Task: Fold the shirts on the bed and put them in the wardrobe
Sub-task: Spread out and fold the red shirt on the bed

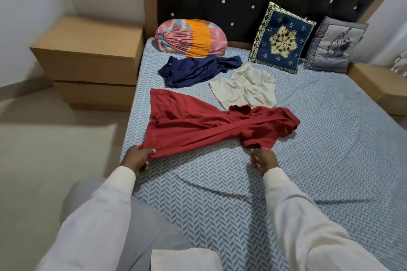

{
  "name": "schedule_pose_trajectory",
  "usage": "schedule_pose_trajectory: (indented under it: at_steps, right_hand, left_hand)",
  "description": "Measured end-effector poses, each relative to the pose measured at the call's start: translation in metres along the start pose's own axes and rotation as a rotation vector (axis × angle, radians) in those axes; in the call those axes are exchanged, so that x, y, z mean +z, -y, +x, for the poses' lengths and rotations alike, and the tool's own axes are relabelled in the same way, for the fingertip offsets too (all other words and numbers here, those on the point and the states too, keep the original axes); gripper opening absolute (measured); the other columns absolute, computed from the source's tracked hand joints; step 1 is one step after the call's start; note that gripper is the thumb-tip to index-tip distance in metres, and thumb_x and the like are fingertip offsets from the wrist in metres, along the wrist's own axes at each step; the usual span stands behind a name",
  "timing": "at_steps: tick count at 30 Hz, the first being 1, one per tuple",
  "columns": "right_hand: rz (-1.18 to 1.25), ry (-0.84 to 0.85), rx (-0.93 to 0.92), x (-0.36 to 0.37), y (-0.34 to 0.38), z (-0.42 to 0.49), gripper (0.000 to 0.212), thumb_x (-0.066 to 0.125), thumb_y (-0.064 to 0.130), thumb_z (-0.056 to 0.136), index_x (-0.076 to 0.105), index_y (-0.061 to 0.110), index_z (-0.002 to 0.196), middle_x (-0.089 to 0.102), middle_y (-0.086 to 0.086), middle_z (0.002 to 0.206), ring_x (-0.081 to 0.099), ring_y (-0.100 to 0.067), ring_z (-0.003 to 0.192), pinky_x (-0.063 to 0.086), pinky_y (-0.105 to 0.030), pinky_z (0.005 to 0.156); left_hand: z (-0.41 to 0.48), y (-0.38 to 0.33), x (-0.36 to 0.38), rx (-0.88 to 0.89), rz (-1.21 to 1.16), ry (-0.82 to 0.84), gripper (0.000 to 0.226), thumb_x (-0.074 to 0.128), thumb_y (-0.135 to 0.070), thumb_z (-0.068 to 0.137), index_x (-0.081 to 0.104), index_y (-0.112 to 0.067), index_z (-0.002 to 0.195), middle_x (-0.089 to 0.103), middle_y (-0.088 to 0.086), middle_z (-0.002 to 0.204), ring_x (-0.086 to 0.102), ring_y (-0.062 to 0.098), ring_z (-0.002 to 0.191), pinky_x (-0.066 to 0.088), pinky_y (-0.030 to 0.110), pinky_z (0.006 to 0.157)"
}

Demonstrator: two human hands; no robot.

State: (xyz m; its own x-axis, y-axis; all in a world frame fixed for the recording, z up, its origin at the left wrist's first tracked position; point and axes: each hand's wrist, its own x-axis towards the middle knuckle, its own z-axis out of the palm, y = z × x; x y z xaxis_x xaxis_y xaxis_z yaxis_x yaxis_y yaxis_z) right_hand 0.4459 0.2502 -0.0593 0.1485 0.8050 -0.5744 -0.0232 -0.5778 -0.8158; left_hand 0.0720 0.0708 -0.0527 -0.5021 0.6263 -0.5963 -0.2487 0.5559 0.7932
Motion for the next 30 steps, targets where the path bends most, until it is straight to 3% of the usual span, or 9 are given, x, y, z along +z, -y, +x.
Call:
schedule_pose_trajectory:
  at_steps: [2,5,9,14,17,19,22,26,30]
  right_hand:
    - [-0.144,-0.027,-0.025,0.006,-0.009,0.000,0.021,0.053,-0.001,0.091,0.053,0.020,0.093,0.049,-0.011,0.081,0.055,-0.019,0.069,0.048,-0.025,0.046]
    - [-0.689,-0.019,-0.180,0.017,-0.017,0.000,0.057,0.072,0.014,0.084,0.052,0.029,0.136,0.054,-0.014,0.119,0.061,-0.034,0.098,0.057,-0.040,0.061]
    - [-1.212,0.108,-0.237,0.051,-0.026,-0.027,0.087,0.079,0.035,0.078,0.035,0.030,0.154,0.033,-0.017,0.154,0.056,-0.037,0.121,0.055,-0.040,0.085]
    - [-1.512,0.228,-0.156,0.096,-0.059,-0.054,0.088,0.072,0.047,0.084,0.022,0.038,0.156,0.012,-0.016,0.164,0.036,-0.042,0.141,0.043,-0.046,0.109]
    - [-1.548,0.201,-0.102,0.112,-0.064,-0.070,0.089,0.069,0.046,0.084,0.023,0.031,0.157,0.022,-0.021,0.159,0.039,-0.042,0.139,0.042,-0.044,0.110]
    - [-1.487,0.169,-0.107,0.123,-0.063,-0.082,0.088,0.064,0.053,0.070,0.043,0.019,0.148,0.046,-0.024,0.145,0.050,-0.041,0.129,0.046,-0.042,0.104]
    - [-0.946,0.024,-0.273,0.141,-0.070,-0.077,0.061,0.048,0.048,0.067,0.070,0.008,0.108,0.069,-0.023,0.113,0.064,-0.033,0.101,0.049,-0.039,0.088]
    - [-0.172,0.203,-0.139,0.158,-0.069,-0.107,0.010,0.046,0.017,0.082,0.055,0.021,0.083,0.056,-0.004,0.074,0.056,-0.019,0.066,0.051,-0.031,0.057]
    - [0.016,0.254,-0.072,0.136,-0.061,-0.126,0.004,0.055,0.020,0.095,0.055,0.017,0.097,0.060,-0.003,0.074,0.063,-0.018,0.062,0.054,-0.033,0.062]
  left_hand:
    - [0.003,0.008,-0.008,0.032,0.081,-0.008,0.022,0.069,-0.014,0.088,0.059,-0.004,0.105,0.052,0.008,0.067,0.042,0.016,0.046,0.038,0.021,0.045]
    - [0.002,0.017,-0.023,0.097,0.138,0.028,0.036,0.073,-0.016,0.085,0.055,-0.006,0.115,0.060,0.009,0.076,0.053,0.020,0.053,0.042,0.024,0.046]
    - [-0.004,0.020,-0.032,0.176,0.119,0.189,0.063,0.081,-0.022,0.079,0.048,-0.015,0.131,0.063,0.013,0.122,0.066,0.028,0.100,0.052,0.044,0.090]
    - [-0.025,0.025,-0.060,0.302,0.142,0.224,0.069,0.076,-0.022,0.082,0.040,-0.033,0.140,0.053,-0.002,0.129,0.066,0.023,0.097,0.053,0.025,0.055]
    - [-0.037,0.034,-0.067,0.160,0.079,0.160,0.055,0.075,-0.019,0.083,0.042,-0.023,0.127,0.065,0.013,0.112,0.068,0.019,0.065,0.053,0.027,0.052]
    - [-0.046,0.042,-0.063,0.040,-0.006,0.164,0.048,0.075,-0.014,0.084,0.045,-0.012,0.120,0.067,0.016,0.097,0.063,0.016,0.052,0.049,0.025,0.047]
    - [-0.048,0.047,-0.052,-0.037,-0.154,0.209,0.026,0.070,-0.007,0.088,0.053,-0.007,0.107,0.063,0.012,0.074,0.057,0.014,0.049,0.045,0.024,0.045]
    - [-0.056,0.048,-0.032,0.127,-0.088,-0.006,0.026,0.057,-0.010,0.093,0.043,-0.022,0.110,0.061,0.011,0.073,0.052,0.017,0.046,0.043,0.024,0.045]
    - [-0.076,0.059,-0.026,0.119,0.039,-0.022,0.007,0.050,-0.015,0.098,0.056,-0.017,0.099,0.057,0.011,0.072,0.050,0.019,0.049,0.043,0.025,0.048]
